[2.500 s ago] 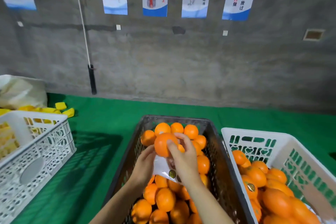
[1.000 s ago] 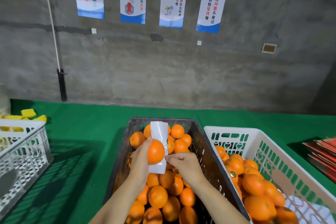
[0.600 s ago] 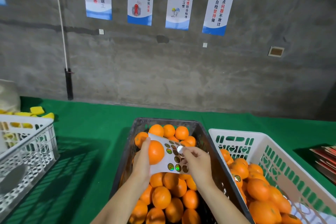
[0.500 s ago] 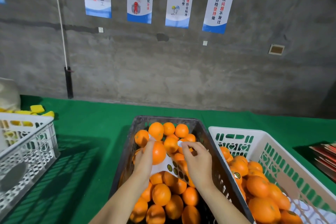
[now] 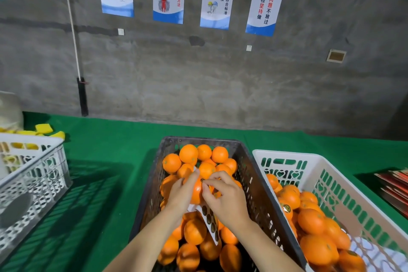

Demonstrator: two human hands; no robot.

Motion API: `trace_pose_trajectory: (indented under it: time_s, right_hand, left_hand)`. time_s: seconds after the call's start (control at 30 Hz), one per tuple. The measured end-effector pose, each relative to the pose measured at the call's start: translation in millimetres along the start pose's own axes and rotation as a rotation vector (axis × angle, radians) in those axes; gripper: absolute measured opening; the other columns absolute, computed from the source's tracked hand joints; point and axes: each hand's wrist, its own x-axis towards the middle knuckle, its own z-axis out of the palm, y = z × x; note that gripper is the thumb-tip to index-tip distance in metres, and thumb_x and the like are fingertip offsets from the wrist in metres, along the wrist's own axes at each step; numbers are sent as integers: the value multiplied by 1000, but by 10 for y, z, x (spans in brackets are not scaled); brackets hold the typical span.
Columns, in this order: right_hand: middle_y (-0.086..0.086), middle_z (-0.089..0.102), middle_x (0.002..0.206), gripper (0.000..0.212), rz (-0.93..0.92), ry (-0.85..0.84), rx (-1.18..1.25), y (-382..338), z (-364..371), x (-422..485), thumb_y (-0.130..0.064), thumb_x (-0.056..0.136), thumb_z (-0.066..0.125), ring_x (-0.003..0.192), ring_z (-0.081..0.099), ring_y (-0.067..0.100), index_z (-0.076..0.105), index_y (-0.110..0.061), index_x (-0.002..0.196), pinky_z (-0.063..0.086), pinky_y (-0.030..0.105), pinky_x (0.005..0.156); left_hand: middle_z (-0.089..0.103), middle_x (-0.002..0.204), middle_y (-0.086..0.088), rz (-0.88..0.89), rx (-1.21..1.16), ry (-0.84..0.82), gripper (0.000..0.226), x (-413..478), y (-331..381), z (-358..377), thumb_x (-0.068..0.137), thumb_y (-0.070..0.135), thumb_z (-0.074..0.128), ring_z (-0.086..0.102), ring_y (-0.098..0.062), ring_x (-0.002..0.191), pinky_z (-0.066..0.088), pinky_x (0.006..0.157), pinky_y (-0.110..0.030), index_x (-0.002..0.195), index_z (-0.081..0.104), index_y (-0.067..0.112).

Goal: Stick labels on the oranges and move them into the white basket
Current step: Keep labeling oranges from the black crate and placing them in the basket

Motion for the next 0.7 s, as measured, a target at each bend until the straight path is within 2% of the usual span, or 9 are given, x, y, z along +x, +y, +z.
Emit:
trace_pose_trajectory:
  time_s: [0.17,0.27,0.33,0.43,0.47,0.53,0.57,0.63,0.7]
  right_hand:
    - [-24,58,116,33,84,-78,79,0,16,-18,-40,90,53,68,58,10,78,-29,108,52,33,62]
    - [-30,48,131,37,140,-100,87,35,22,-6,-44,89,48,92,60,3,74,-34,114,54,31,71]
    - [-33,41,140,43,149,-173,99,65,25,-12,-46,90,46,113,50,-5,70,-35,123,53,28,85]
    - [-36,39,141,43,198,-195,160,44,18,-9,-51,88,49,124,43,-4,69,-38,124,50,34,96]
    - [-34,37,144,47,234,-212,166,32,14,-1,-55,87,52,130,39,-4,63,-41,131,47,36,102]
    - [-28,29,153,76,318,-325,142,14,-2,17,-71,79,56,143,24,1,38,-44,148,33,39,116]
    - [-33,24,152,88,349,-390,114,8,-7,19,-78,74,57,145,16,5,29,-46,151,26,40,119]
    - [-50,20,136,91,347,-451,53,4,-11,16,-85,66,59,143,10,5,34,-49,146,18,38,117]
    - [-40,29,137,84,346,-427,24,-11,-18,20,-84,64,61,144,12,6,45,-47,137,16,36,114]
  left_hand:
    - [53,142,-2,-3,-8,34,70,-20,22,-1,84,67,62,52,-25,127,43,108,-48,140,52,27]
    - [57,138,-1,1,-18,17,71,-38,18,-7,82,67,65,56,-24,124,45,107,-48,139,54,26]
    - [62,132,-2,4,-34,-2,69,-39,5,-11,79,67,68,61,-25,119,48,104,-49,134,59,26]
    - [73,114,-10,-22,-113,19,62,1,-1,-26,74,64,73,70,-30,104,54,95,-53,119,68,21]
    - [75,107,-13,-43,-153,17,61,19,7,-30,73,61,74,72,-32,99,56,91,-54,115,70,18]
    - [76,101,-15,-67,-214,-14,61,38,28,-28,72,59,79,74,-33,94,57,89,-54,113,71,13]
    - [76,101,-14,-67,-223,-25,65,35,35,-21,68,59,81,74,-32,93,57,90,-54,114,71,15]
    - [76,105,-12,-71,-207,-46,75,20,44,-8,60,64,82,74,-32,94,57,89,-55,118,68,19]
    - [75,109,-12,-86,-201,-81,77,3,60,-2,64,69,76,74,-34,95,57,87,-56,122,65,20]
